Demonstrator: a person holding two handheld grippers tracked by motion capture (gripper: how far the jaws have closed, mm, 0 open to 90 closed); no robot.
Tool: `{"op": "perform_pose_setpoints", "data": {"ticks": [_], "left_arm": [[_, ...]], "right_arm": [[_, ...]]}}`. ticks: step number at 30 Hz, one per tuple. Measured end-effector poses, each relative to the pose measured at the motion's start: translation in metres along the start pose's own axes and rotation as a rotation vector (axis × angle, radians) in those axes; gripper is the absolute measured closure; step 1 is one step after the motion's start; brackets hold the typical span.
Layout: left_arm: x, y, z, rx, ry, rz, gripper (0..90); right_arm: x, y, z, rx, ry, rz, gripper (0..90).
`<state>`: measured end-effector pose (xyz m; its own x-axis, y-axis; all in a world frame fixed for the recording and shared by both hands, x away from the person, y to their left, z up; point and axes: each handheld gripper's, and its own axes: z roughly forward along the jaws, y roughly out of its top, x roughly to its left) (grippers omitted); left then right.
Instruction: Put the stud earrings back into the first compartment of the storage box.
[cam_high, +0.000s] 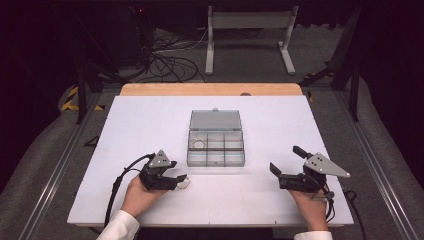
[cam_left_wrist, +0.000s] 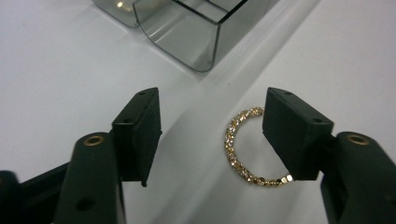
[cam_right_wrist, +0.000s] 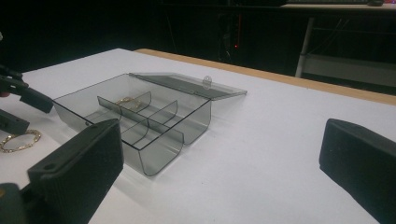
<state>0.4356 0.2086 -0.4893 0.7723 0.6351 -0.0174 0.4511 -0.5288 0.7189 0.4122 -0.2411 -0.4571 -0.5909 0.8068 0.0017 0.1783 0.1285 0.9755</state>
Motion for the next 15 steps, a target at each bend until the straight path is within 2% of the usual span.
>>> {"op": "perform_pose_setpoints", "data": {"ticks": [3,5,10,15], "left_arm": [[-0.0002,-0.002,0.0026,0.016,-0.007,0.001,44.9],[-0.0015,-0.0023,0.0028,0.019,0.002,0.011,46.8],[-0.0049,-0.0052,0.0033,-0.001,0.024,0.03,50.7],[-0.0097,-0.0069,0.0027,-0.01,0.003,0.064,65.5]], "right_arm": [[0.0002,0.0001,-0.0001,-0.001,0.0,0.0,0.2],[0.0004,0.0002,0.0,-0.001,0.001,-0.001,0.2],[0.0004,0.0003,-0.0003,0.0,-0.001,-0.001,0.2],[0.0001,0.0005,-0.0008,-0.004,-0.002,-0.002,0.2]]}}
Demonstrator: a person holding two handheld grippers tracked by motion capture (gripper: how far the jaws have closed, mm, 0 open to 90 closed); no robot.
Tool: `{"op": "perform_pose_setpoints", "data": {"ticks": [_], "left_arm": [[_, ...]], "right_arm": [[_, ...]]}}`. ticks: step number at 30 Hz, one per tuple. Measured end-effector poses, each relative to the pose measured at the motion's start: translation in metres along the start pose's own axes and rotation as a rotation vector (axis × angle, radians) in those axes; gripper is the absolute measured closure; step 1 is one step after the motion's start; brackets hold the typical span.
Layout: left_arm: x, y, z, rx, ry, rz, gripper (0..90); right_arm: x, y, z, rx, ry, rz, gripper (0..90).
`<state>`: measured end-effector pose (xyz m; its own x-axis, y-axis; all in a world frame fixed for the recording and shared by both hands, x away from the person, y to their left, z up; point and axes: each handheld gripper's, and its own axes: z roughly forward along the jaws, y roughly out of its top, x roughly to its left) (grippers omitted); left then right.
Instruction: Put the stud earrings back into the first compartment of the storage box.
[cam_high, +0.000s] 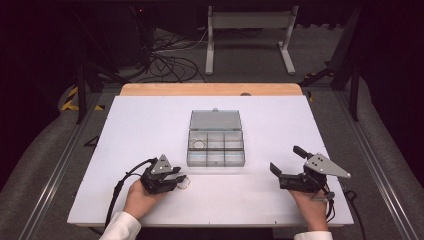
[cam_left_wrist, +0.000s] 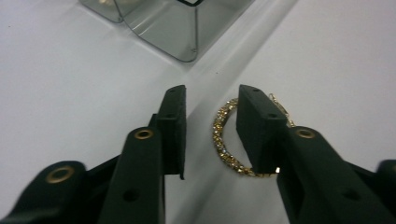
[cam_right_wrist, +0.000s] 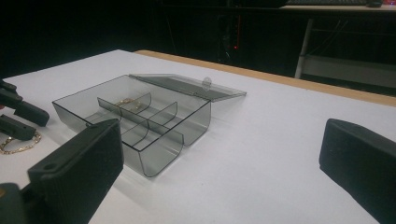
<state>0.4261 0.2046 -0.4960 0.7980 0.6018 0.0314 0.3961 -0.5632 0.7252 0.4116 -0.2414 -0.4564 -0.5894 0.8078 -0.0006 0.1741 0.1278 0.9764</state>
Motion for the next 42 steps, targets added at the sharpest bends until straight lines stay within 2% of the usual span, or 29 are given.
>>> {"op": "perform_pose_setpoints", "data": {"ticks": [5,12,20,22,25,35,42], "left_arm": [[0.0,0.0,0.0,-0.002,-0.005,-0.003,70.6],[-0.002,0.001,0.001,-0.002,0.007,0.008,85.8],[-0.002,0.001,0.001,-0.003,0.01,0.002,86.4],[-0.001,0.002,0.0,0.001,-0.001,-0.009,86.4],[-0.001,0.003,-0.001,0.0,-0.015,-0.004,86.4],[0.0,0.016,-0.014,-0.064,-0.021,-0.004,86.4],[0.002,0.029,-0.02,-0.082,-0.019,0.002,86.4]], "right_arm": [[0.001,0.0,0.0,0.002,0.002,0.0,0.2],[0.0,0.0,0.0,-0.006,0.011,0.011,0.2],[0.0,0.0,0.0,-0.007,0.013,0.014,0.2],[0.0,0.0,0.0,-0.008,0.012,0.016,0.2],[-0.001,0.0,-0.001,-0.01,0.01,0.018,0.2],[-0.001,0.0,0.0,-0.006,0.009,0.016,0.2],[0.0,-0.001,0.001,-0.007,0.014,0.021,0.2]]}}
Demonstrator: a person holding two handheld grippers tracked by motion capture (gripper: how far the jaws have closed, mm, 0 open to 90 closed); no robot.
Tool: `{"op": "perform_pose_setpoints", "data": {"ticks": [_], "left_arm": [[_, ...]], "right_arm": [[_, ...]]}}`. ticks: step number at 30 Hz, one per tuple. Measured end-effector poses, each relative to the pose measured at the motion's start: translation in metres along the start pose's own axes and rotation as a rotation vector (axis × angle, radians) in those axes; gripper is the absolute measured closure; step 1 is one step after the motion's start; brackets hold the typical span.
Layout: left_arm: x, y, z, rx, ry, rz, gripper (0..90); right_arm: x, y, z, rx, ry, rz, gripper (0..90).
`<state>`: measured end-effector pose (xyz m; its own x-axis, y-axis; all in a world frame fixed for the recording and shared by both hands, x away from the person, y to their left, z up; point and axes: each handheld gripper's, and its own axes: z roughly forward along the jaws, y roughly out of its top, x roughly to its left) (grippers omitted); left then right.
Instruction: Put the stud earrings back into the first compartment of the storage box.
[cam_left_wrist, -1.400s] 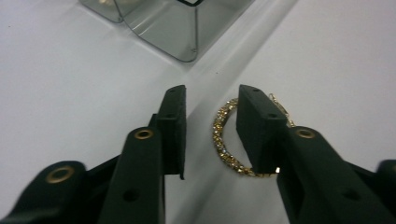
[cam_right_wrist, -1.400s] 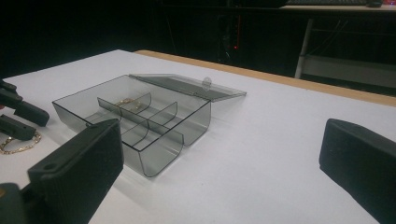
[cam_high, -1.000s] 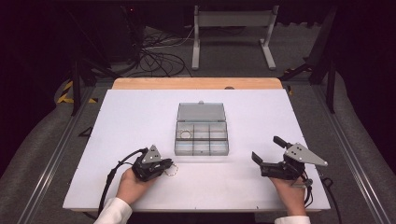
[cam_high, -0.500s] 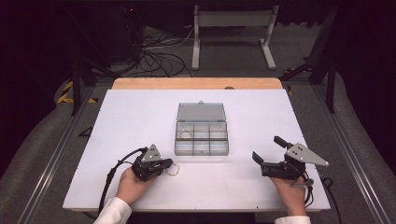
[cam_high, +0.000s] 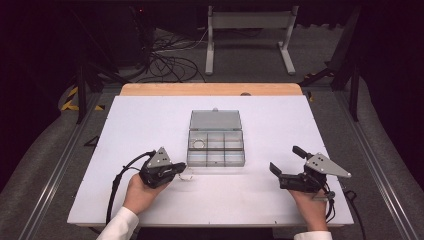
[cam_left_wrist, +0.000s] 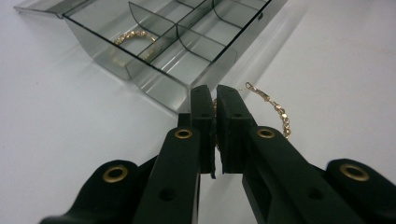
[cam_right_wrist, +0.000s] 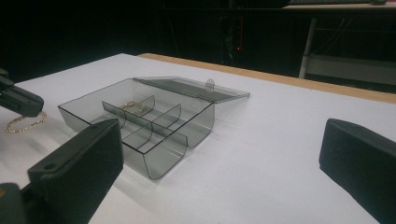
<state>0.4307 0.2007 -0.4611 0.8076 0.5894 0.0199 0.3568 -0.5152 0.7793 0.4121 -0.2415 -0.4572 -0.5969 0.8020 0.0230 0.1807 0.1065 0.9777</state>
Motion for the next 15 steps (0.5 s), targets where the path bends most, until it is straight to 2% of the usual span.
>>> {"op": "perform_pose_setpoints", "data": {"ticks": [4,13,15], "left_arm": [[0.002,0.008,-0.001,-0.013,0.011,0.009,86.4],[0.012,0.02,-0.001,-0.037,0.009,-0.024,86.4],[0.013,0.024,0.0,-0.029,0.024,-0.011,86.4]], "right_arm": [[0.001,-0.001,0.001,-0.002,0.003,-0.001,0.0],[0.0,-0.002,0.001,0.0,0.002,-0.003,0.0],[0.001,-0.002,0.001,0.001,0.004,-0.002,0.0]]}}
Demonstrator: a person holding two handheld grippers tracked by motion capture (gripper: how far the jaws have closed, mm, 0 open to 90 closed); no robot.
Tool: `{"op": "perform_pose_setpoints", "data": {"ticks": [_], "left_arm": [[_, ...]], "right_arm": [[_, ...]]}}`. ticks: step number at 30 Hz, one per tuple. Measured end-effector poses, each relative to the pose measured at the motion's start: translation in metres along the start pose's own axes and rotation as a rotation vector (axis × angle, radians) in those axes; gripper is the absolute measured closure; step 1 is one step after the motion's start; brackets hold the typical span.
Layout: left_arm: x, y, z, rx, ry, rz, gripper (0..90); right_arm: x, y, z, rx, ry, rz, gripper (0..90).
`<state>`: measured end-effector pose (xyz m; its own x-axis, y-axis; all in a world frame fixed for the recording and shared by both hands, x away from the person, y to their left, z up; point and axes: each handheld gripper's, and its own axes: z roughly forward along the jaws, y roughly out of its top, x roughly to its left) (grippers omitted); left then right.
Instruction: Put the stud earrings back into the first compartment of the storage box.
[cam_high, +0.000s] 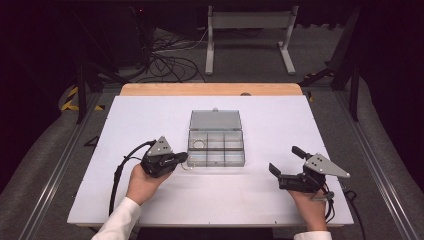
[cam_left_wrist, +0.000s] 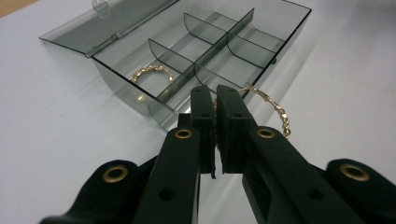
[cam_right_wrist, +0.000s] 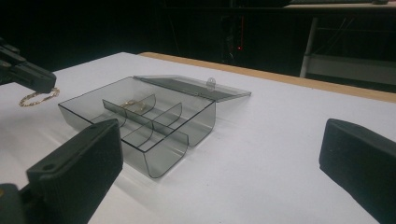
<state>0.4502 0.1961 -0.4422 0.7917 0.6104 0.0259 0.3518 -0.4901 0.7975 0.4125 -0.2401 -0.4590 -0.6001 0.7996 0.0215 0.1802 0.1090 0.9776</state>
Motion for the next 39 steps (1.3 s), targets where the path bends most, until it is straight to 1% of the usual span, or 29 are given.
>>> {"op": "perform_pose_setpoints", "data": {"ticks": [2,3,4,6,8,9,10,12,13,15,16,17,19,21,27,28,29,32,33,35,36,37,38,39], "left_arm": [[0.0,0.003,0.002,0.005,0.006,-0.008,86.4],[0.002,0.005,0.003,0.007,0.013,0.0,86.4],[0.002,0.006,0.004,0.004,0.011,-0.011,86.4],[0.004,0.009,0.005,0.005,0.017,0.001,86.4],[0.005,0.012,0.007,0.003,0.016,-0.005,86.4],[0.006,0.013,0.008,-0.001,0.024,-0.003,86.4],[0.007,0.015,0.009,-0.003,0.023,-0.012,86.4],[0.01,0.018,0.011,-0.001,0.03,-0.01,86.4],[0.011,0.019,0.012,-0.004,0.032,-0.02,86.4],[0.013,0.022,0.013,-0.002,0.051,-0.014,86.4],[0.014,0.023,0.014,-0.005,0.051,-0.021,86.4],[0.016,0.024,0.014,-0.008,0.06,-0.011,86.4],[0.018,0.026,0.017,-0.006,0.058,-0.021,86.4],[0.02,0.027,0.02,-0.006,0.065,-0.034,86.4],[0.026,0.032,0.028,-0.014,0.084,-0.045,86.4],[0.026,0.032,0.029,-0.018,0.082,-0.05,86.4],[0.027,0.034,0.03,-0.016,0.091,-0.043,86.4],[0.028,0.036,0.034,-0.022,0.093,-0.047,86.4],[0.028,0.037,0.035,-0.022,0.103,-0.04,86.4],[0.029,0.039,0.039,-0.018,0.101,-0.044,86.4],[0.029,0.04,0.04,-0.017,0.108,-0.038,86.4],[0.029,0.041,0.042,-0.019,0.103,-0.047,86.3],[0.03,0.042,0.043,-0.016,0.111,-0.036,86.4],[0.03,0.043,0.045,-0.016,0.11,-0.037,86.4]], "right_arm": [[0.001,0.0,0.001,0.004,0.005,0.002,0.0],[0.002,0.0,0.002,0.005,0.005,0.0,0.0],[0.002,-0.001,0.002,0.007,0.006,-0.002,0.0],[0.003,-0.001,0.003,0.01,0.006,-0.006,0.0],[0.002,-0.001,0.002,0.011,0.006,-0.005,0.0],[0.002,-0.001,0.002,0.008,0.004,-0.003,0.0],[0.002,-0.001,0.002,0.008,0.004,-0.002,0.0],[0.002,-0.001,0.002,0.008,0.004,-0.002,0.0],[0.002,-0.001,0.002,0.007,0.004,-0.002,0.0],[0.002,-0.001,0.002,0.008,0.006,-0.001,0.0],[0.002,-0.001,0.003,0.008,0.007,-0.002,0.0],[0.002,-0.001,0.003,0.012,0.007,-0.004,0.0],[0.003,-0.001,0.003,0.014,0.01,-0.001,0.0],[0.002,-0.001,0.004,0.015,0.011,-0.002,0.0],[0.002,-0.001,0.003,0.012,0.009,-0.001,0.0],[0.002,-0.001,0.003,0.011,0.009,0.0,0.0],[0.002,-0.001,0.003,0.012,0.009,-0.001,0.0],[0.002,-0.001,0.004,0.016,0.009,-0.001,0.0],[0.002,-0.001,0.004,0.016,0.009,-0.001,0.0],[0.001,-0.001,0.003,0.013,0.01,0.001,0.0],[0.001,-0.001,0.003,0.013,0.011,0.001,0.0],[0.001,-0.001,0.003,0.012,0.011,0.001,0.0],[0.001,-0.001,0.003,0.011,0.011,0.001,0.0],[0.001,-0.001,0.003,0.009,0.011,0.003,0.0]]}}
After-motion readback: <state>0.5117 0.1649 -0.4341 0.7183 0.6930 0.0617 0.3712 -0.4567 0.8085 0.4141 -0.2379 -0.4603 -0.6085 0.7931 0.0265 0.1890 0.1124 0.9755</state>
